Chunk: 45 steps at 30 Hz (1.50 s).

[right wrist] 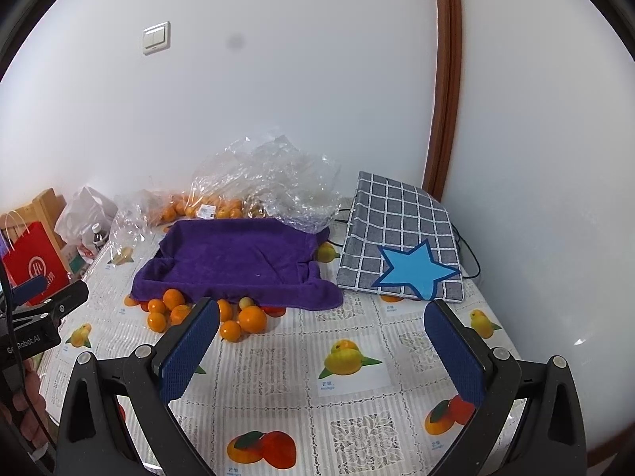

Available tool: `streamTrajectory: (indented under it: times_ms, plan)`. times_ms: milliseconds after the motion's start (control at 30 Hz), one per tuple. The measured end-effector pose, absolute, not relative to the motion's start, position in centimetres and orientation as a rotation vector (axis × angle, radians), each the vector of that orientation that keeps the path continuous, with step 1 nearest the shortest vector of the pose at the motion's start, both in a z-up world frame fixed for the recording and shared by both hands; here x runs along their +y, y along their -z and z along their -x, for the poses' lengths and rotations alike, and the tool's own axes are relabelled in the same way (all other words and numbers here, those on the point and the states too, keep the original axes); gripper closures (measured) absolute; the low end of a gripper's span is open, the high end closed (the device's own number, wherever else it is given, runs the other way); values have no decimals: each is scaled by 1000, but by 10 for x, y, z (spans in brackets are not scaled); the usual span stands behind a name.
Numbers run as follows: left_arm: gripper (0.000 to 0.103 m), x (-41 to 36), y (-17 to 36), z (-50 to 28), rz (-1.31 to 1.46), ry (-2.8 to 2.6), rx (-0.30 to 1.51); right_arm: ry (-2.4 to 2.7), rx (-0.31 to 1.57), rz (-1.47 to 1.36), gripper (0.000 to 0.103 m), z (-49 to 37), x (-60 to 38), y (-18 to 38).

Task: Organize fruits

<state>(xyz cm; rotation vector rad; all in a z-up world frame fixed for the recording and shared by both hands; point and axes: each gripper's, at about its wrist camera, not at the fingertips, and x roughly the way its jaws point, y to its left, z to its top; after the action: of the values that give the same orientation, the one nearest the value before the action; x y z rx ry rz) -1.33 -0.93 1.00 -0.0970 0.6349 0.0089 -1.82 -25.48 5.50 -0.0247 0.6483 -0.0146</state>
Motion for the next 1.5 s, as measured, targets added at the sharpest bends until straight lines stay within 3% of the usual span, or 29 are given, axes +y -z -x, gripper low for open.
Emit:
streamTrajectory:
  times_ms: [1500]
  plan:
    - [0,-5,-17,18,118,-7,620,-44,583,58,2,30,-239,-54]
